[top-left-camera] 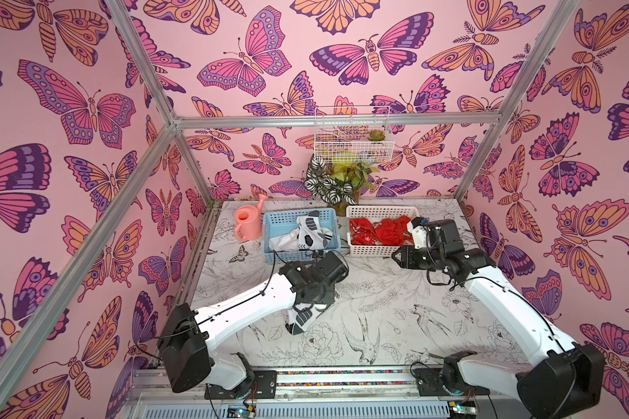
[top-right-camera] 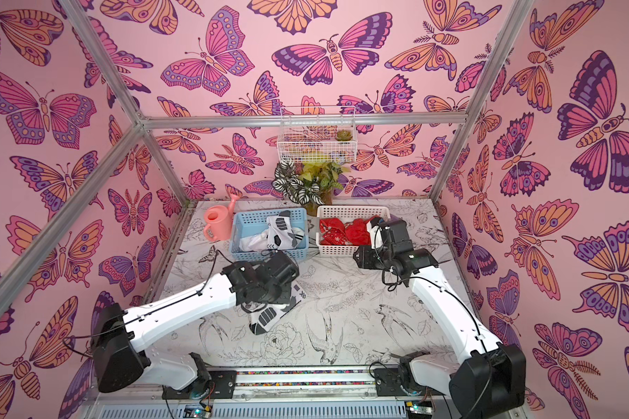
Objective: Sort the socks into the basket by color
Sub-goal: Place the sock in the bin.
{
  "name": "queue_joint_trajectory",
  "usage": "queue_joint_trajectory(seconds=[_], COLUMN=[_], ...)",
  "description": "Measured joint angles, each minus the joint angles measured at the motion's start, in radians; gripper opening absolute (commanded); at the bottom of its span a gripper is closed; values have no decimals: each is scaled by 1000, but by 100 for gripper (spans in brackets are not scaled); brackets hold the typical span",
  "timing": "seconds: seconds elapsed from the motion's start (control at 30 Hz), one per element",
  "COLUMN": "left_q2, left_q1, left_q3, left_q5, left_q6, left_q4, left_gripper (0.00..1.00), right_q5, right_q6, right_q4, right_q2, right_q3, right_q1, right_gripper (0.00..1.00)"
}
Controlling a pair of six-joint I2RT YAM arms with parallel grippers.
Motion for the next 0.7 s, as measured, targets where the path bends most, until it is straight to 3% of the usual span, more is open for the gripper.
queue_joint_trajectory(seconds=[0.4,0.7], left_q2=[107,332], left_q1=[358,508], left_q3=[319,452], left_q5=[3,23], left_q6=[304,463], left_q4=[-15,23], left_gripper=[19,19], right_q5=[-30,-39], right_q6=[4,7], right_q4=[7,18], right_q2=[0,17], right_q3=[0,-6], right_q1=[0,0], right_gripper=[50,50])
